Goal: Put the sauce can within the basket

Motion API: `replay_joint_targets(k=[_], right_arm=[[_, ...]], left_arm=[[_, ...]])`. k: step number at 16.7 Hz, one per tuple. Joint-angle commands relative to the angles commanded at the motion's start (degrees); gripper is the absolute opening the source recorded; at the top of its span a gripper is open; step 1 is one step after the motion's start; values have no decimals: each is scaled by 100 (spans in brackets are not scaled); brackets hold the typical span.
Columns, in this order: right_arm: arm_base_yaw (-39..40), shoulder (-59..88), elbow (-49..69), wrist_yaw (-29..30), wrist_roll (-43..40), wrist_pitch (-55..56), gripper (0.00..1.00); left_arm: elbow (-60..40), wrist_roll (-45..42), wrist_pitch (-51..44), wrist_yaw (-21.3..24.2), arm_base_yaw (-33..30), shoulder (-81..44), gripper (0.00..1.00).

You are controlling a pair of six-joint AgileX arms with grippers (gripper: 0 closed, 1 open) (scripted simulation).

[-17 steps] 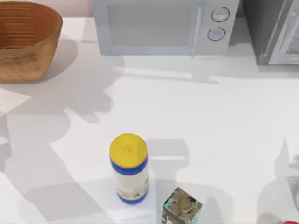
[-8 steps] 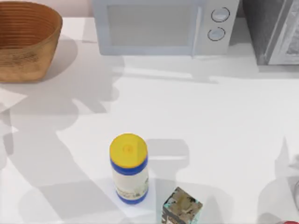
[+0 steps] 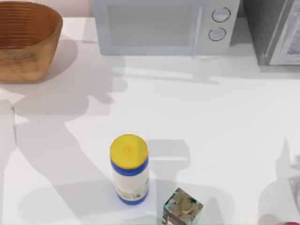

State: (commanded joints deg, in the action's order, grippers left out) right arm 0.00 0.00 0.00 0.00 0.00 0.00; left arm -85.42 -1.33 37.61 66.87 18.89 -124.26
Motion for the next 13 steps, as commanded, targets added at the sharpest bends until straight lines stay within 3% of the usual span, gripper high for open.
replay_joint_targets(k=[1,13], right_arm=[[0,0,0,0,0,0,100],[0,0,0,0,0,0,100]], left_arm=[[0,0,0,0,0,0,0],[0,0,0,0,0,0,90]])
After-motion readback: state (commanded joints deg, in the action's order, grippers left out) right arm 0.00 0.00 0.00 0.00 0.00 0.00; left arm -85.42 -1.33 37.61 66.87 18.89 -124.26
